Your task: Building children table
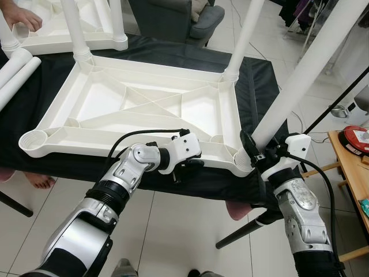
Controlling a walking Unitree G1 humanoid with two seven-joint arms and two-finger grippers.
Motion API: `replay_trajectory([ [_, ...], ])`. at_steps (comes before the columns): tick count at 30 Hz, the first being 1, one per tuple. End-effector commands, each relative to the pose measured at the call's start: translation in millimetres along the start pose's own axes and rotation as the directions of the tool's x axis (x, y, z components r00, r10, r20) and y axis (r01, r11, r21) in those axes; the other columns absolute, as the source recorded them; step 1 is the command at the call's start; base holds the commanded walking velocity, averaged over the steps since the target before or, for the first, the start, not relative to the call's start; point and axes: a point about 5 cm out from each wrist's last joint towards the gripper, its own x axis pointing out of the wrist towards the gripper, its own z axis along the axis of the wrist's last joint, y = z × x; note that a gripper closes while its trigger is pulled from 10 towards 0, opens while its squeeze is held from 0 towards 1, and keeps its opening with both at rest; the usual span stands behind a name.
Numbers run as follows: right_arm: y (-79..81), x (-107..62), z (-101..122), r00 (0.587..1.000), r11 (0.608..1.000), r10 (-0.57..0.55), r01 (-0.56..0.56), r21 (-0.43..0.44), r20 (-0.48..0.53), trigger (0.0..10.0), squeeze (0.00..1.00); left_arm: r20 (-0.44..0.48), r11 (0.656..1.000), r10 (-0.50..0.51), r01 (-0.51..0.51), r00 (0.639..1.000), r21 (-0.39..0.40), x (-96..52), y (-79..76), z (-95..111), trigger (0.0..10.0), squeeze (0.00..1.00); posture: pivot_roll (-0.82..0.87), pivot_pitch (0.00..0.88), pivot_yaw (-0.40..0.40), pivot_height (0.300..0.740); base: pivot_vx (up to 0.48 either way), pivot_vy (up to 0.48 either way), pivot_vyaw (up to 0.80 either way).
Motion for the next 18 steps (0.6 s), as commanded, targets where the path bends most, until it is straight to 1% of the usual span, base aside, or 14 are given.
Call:
replay_trajectory([
  [1,14.9,-43.5,-74,0.927,0.989,0.072,-0.019,0.144,-0.369,10.0,0.0,-0.026,0.993,0.12,-0.12,0.992,-0.018,-10.2,17.3,-3,10.0,0.0,0.14,0.164,-0.018,0.74,0.0,0.0,0.0],
  [7,15.3,-38.7,-75,0.916,0.981,0.129,-0.062,0.182,-0.381,10.0,0.0,-0.025,0.993,0.118,-0.118,0.993,-0.016,-9.9,17.8,-2,10.0,0.0,0.14,0.163,-0.011,0.74,0.0,0.0,0.0],
  [8,11.6,-32.1,-74,0.912,0.983,0.127,-0.062,0.174,-0.389,10.0,0.0,-0.025,0.993,0.118,-0.118,0.993,-0.015,-9.9,18.3,-2,10.0,0.0,0.14,0.162,-0.009,0.74,0.0,0.0,0.0],
  [9,11.6,-32.1,-74,0.912,0.983,0.127,-0.062,0.174,-0.389,10.0,0.0,-0.025,0.993,0.118,-0.118,0.993,-0.015,-9.9,18.3,-2,10.0,0.0,0.14,0.162,-0.009,0.74,0.0,0.0,0.0],
  [12,5.0,-23.4,-71,0.912,0.986,0.108,-0.048,0.158,-0.396,10.0,0.0,-0.025,0.993,0.118,-0.118,0.993,-0.014,-10.2,18.3,-2,10.0,0.0,0.14,0.162,-0.009,0.74,0.0,0.0,0.0],
  [15,-3.0,-11.0,-64,0.904,0.992,0.106,-0.066,0.11,-0.414,10.0,0.0,-0.027,0.993,0.117,-0.117,0.993,-0.015,-10.6,17.7,-3,10.0,0.0,0.14,0.162,-0.009,0.74,0.0,0.0,0.0],
  [18,-4.7,-8.0,-62,0.9,0.992,0.107,-0.071,0.1,-0.422,10.0,0.0,-0.027,0.993,0.116,-0.117,0.993,-0.015,-10.6,17.5,-3,10.0,0.0,0.14,0.162,-0.009,0.74,0.0,0.0,0.0],
])
